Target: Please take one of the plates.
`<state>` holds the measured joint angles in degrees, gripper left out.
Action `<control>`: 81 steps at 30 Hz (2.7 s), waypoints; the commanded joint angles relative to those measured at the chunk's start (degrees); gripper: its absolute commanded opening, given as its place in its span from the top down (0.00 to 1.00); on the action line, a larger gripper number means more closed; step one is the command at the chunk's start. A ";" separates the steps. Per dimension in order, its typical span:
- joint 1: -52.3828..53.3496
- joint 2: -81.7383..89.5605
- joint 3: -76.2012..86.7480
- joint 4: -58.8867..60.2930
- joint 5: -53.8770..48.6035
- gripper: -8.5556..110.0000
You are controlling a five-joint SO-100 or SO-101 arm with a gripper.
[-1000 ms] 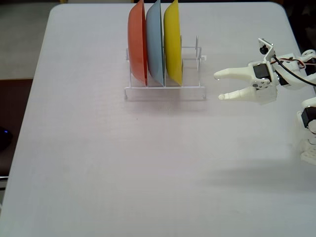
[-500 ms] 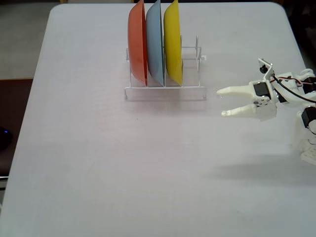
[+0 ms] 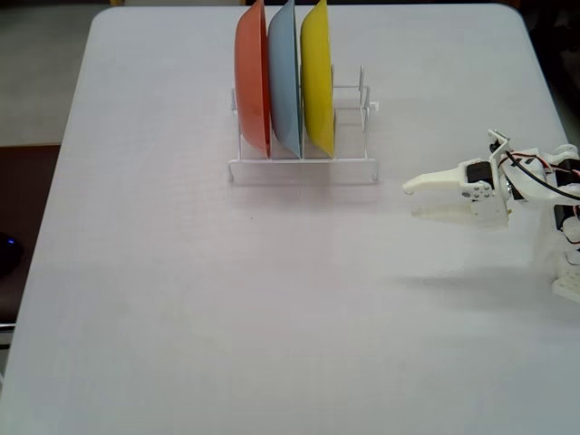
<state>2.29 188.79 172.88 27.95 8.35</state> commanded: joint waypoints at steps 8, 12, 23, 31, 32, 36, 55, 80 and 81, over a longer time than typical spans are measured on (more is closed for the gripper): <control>1.41 0.88 2.99 -2.72 3.78 0.93; 1.41 0.88 3.34 -2.72 3.87 0.93; 2.20 0.88 6.68 -3.34 6.33 0.93; 3.87 0.88 6.77 2.29 9.05 0.93; 3.87 0.88 6.77 2.90 9.14 0.93; 4.13 0.88 6.77 4.13 9.84 0.93; 9.67 0.97 6.77 6.06 12.83 0.93; 12.83 1.05 6.86 11.95 0.18 0.93; 12.83 1.05 6.86 11.95 -0.35 0.93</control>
<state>15.38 188.96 179.91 39.64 9.14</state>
